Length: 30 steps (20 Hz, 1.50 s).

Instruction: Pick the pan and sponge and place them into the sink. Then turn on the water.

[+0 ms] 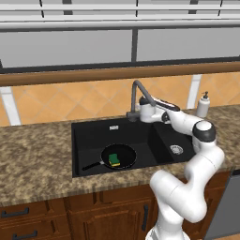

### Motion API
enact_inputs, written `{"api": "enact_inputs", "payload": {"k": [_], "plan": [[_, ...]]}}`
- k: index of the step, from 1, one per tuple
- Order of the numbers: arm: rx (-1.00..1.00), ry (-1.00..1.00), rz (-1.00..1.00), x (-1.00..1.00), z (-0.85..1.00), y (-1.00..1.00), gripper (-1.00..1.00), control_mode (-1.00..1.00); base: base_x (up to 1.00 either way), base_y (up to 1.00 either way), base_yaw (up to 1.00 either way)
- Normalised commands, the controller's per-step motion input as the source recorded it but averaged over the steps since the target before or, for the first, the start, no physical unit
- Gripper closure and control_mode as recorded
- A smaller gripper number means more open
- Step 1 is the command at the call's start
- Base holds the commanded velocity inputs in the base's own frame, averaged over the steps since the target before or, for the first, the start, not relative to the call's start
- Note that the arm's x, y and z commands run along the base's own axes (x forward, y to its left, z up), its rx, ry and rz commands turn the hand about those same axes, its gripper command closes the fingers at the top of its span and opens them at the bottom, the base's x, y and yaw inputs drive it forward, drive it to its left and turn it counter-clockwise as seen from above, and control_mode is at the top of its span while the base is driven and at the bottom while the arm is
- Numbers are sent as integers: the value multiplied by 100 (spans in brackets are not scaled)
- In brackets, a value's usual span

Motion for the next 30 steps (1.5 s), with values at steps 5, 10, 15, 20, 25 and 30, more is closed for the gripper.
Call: {"api": "enact_inputs", "payload": {"k": [5, 10, 15, 20, 25, 30], "plan": [[0, 0, 0, 0, 0, -42, -100, -100, 0, 0, 0], [0, 0, 0, 0, 0, -44, -100, -100, 0, 0, 0], [0, 0, 1, 0, 0, -51, -100, -100, 0, 0, 0], [0, 0, 0, 0, 0, -70, -100, -100, 0, 0, 0], [0, -2, 0, 0, 0, -76, -100, -100, 0, 0, 0], [0, -2, 0, 0, -1, -53, -100, -100, 0, 0, 0]]}}
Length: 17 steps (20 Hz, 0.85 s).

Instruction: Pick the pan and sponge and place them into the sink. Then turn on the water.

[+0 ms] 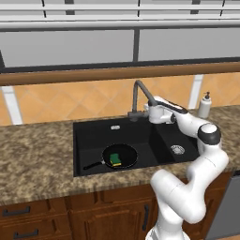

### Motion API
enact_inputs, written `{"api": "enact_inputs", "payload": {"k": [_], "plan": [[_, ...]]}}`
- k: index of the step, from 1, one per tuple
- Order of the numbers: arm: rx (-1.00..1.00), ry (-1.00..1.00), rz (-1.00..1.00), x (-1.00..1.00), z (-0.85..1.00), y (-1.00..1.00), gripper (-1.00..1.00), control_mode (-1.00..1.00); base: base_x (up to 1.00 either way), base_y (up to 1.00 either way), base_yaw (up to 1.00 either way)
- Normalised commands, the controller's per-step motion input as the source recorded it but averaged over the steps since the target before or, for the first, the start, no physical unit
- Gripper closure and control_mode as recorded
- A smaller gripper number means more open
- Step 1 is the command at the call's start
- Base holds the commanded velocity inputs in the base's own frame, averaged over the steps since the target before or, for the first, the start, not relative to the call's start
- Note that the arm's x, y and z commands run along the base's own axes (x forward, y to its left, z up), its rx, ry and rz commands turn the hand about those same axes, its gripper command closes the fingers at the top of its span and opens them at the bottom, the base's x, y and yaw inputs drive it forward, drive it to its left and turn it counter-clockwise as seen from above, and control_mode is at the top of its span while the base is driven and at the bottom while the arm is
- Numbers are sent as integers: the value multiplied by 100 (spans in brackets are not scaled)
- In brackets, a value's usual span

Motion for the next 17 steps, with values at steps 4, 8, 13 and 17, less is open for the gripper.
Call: {"api": "enact_inputs", "payload": {"k": [4, 8, 13, 17], "plan": [[0, -1, 0, 0, 0, -42, -100, -100, 0, 0, 0], [0, -3, 0, 0, 0, -44, -100, -100, 0, 0, 0], [0, -3, 0, 0, 0, -44, -100, -100, 0, 0, 0], [0, -3, 0, 0, 0, -41, -100, -100, 0, 0, 0]]}}
